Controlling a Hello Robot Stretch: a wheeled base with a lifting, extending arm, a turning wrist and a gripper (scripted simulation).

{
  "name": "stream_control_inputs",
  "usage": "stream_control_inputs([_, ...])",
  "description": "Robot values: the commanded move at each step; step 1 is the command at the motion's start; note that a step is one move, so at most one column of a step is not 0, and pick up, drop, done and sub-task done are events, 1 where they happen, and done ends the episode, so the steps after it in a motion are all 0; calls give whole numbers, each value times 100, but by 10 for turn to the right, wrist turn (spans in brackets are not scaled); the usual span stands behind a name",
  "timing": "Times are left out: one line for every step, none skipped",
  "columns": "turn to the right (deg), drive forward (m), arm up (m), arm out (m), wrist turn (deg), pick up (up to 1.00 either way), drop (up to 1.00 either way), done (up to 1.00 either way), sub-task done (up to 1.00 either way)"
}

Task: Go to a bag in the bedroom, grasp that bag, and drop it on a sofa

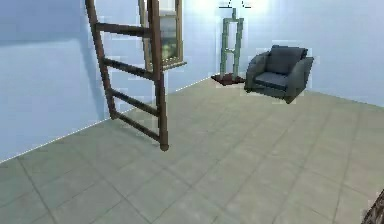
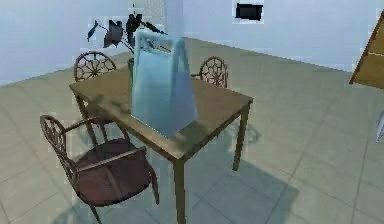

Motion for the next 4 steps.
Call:
stream_control_inputs([450, 0, 0, 0, 0, 0, 0, 0, 0])
stream_control_inputs([450, 0, 0, 0, 0, 0, 0, 0, 0])
stream_control_inputs([60, 0, 0, 0, 0, 0, 0, 0, 0])
stream_control_inputs([0, 35, 0, 0, 0, 0, 0, 0, 0])
